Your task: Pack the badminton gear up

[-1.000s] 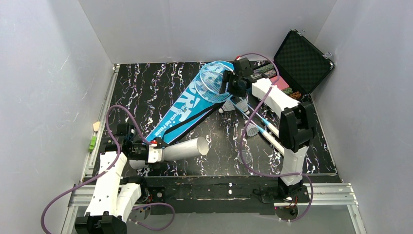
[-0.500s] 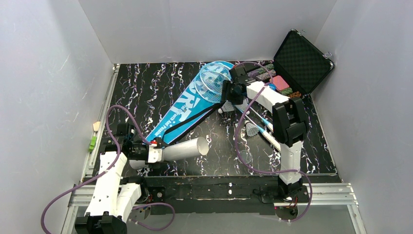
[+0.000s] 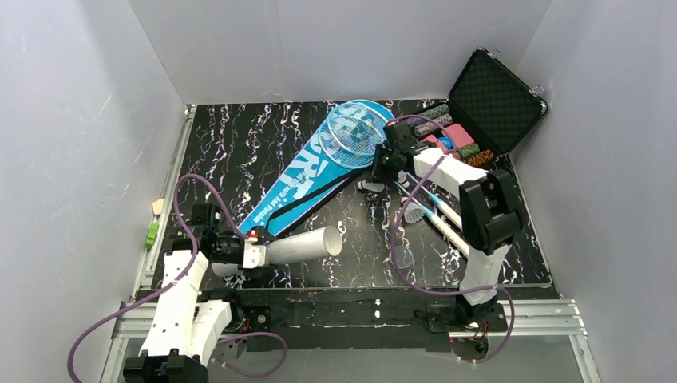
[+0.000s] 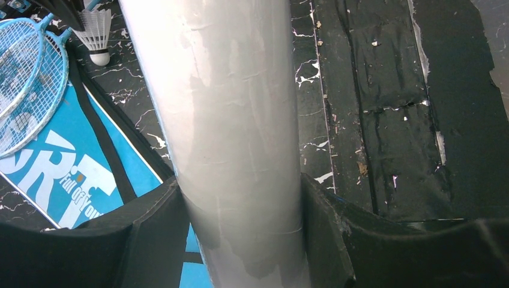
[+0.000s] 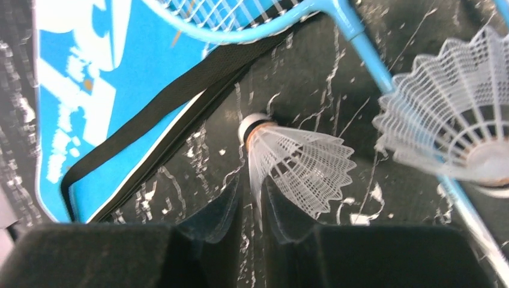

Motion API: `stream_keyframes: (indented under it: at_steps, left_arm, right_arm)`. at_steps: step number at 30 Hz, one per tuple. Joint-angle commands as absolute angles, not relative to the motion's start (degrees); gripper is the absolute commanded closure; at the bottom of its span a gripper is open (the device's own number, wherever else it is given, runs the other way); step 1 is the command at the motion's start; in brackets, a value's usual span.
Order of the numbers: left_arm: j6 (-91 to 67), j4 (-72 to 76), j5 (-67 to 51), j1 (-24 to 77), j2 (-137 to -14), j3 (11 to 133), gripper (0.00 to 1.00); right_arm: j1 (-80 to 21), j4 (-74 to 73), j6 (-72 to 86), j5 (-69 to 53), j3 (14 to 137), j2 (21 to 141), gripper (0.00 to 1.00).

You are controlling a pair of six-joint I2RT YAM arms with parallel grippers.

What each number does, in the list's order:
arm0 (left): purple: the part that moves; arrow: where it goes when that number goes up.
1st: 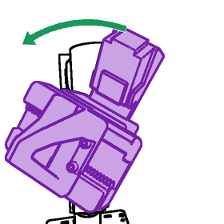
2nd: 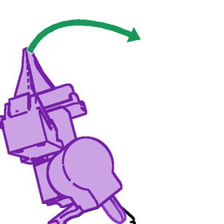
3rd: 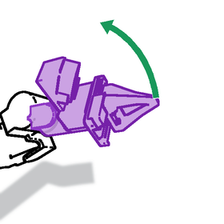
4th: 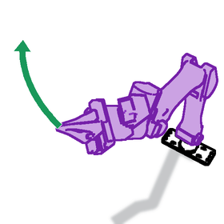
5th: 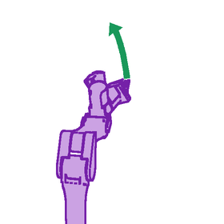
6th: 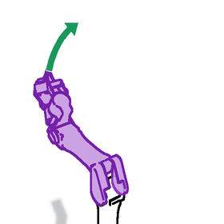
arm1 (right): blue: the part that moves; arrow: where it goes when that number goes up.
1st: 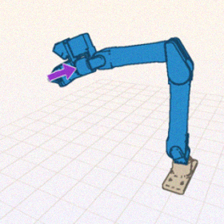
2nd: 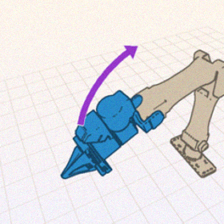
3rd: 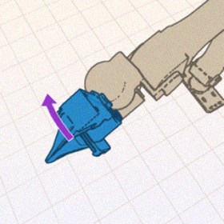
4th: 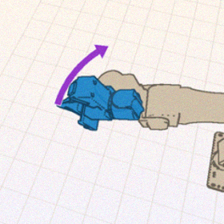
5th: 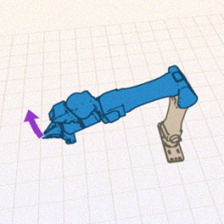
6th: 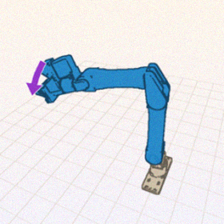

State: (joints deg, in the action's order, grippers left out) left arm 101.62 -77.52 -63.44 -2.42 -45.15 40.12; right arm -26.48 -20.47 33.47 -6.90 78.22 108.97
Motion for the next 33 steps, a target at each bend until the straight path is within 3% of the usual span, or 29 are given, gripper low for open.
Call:
stream_keyframes:
  at_steps: [1, 11, 12, 15, 19, 26, 33]
  left_arm:
    - [102.34, -77.26, -64.82, -2.38, -44.49, 39.63, 0.95]
    - [102.6, -77.42, -64.0, -2.38, -44.23, 39.37, 0.95]
    - [102.72, -77.33, -63.99, -2.36, -44.32, 39.24, 0.95]
    - [102.7, -77.68, -64.29, -2.3, -44.47, 39.38, 0.95]
    - [102.69, -77.88, -63.88, -2.34, -44.03, 39.45, 0.95]
    - [103.16, -78.17, -63.45, -2.33, -43.68, 39.3, 0.95]
    - [103.3, -78.36, -63.17, -2.45, -43.33, 38.98, 0.95]
  right_arm:
    - [-27.09, -13.38, 37.41, -11.28, 72.62, 100.11, 0.79]
    - [-32.53, -15.89, 37.96, -8.0, 61.15, 80.11, 0.92]
    - [-32.6, -16.74, 37.89, -7.46, 60.88, 79.74, 0.87]
    - [-32.61, -19.57, 40.24, -6.78, 60.2, 80.27, 0.49]
    - [-33.1, -13.46, 49.92, -7.14, 53.22, 78.41, 0.29]
    - [-34.89, -6.72, 59.27, -0.83, 50.21, 82.68, 0.23]
    - [-35.07, -2.86, 63.85, 2.78, 54.0, 90.19, 0.29]
